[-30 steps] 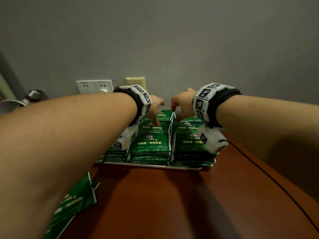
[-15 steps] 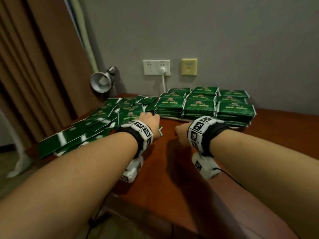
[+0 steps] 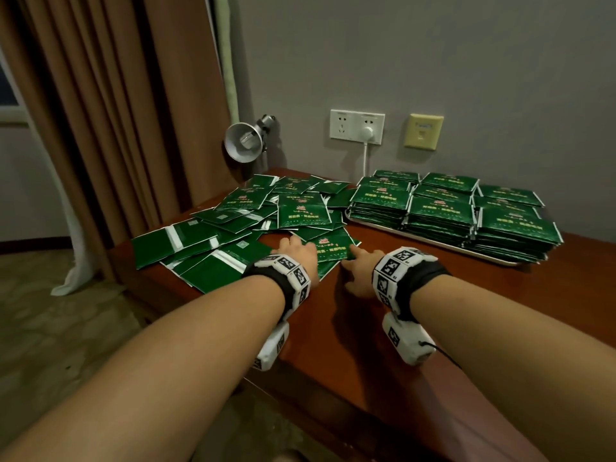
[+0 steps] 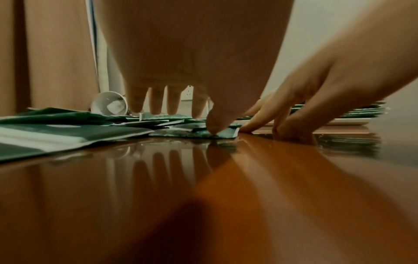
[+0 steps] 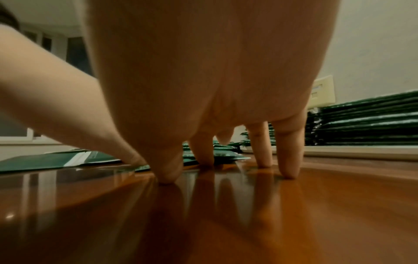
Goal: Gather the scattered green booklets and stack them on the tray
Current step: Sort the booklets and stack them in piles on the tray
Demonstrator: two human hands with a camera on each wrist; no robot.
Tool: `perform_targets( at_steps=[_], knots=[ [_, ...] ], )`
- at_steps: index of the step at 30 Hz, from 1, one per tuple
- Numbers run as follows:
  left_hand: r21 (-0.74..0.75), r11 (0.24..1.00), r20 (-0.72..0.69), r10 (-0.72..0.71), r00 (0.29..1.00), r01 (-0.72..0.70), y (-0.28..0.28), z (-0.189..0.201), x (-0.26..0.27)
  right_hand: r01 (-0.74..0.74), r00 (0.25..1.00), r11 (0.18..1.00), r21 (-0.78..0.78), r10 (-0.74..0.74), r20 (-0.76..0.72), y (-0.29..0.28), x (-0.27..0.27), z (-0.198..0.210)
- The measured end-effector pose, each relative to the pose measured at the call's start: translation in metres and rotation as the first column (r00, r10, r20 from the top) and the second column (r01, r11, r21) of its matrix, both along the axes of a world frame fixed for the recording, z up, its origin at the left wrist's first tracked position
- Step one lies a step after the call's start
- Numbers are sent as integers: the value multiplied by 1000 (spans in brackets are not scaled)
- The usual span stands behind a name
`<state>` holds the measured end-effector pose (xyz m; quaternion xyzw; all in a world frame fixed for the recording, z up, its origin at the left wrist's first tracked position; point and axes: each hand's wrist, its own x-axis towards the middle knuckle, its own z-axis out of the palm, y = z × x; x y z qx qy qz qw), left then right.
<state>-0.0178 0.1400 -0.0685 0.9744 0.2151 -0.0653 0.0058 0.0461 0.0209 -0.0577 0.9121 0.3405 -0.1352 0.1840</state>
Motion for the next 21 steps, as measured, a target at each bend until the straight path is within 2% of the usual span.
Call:
perform_targets(
  at_steps=[6, 12, 15, 21],
  knots=[
    [-62, 998, -2, -13, 1000, 12, -3, -3, 28, -104, 994, 990, -97, 106, 14, 12, 10, 0],
    [-63, 998, 8, 2, 1000, -1, -9, -11, 35, -175, 983, 978, -117, 181, 42, 7, 0, 7],
    [-117, 993, -2, 30, 1000, -30, -11, -8, 33, -172, 984, 980, -100, 177, 38, 1, -9, 11],
    [-139, 988, -4, -67, 998, 66, -22, -1, 27, -150, 988, 987, -55, 152, 29, -20, -19, 9]
  ],
)
